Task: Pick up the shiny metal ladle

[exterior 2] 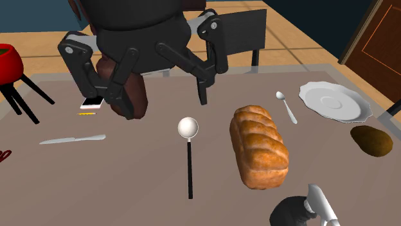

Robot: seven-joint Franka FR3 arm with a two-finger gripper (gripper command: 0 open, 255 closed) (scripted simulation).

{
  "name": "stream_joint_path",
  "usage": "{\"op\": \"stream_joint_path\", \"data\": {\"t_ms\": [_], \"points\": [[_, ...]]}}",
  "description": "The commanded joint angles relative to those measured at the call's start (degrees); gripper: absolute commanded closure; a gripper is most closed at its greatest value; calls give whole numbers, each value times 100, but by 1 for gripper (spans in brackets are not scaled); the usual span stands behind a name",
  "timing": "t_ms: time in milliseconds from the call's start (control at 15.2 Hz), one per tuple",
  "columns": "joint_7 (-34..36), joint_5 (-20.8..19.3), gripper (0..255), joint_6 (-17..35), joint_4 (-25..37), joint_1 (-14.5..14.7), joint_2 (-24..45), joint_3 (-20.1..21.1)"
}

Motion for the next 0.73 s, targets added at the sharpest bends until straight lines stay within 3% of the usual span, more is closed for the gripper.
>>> {"op": "stream_joint_path", "data": {"t_ms": [0, 660], "points": [[0, 0, 0, 0, 0, 0, 0, 0], [371, -39, 0, 1717, -567, -60, 1476, -49]]}}
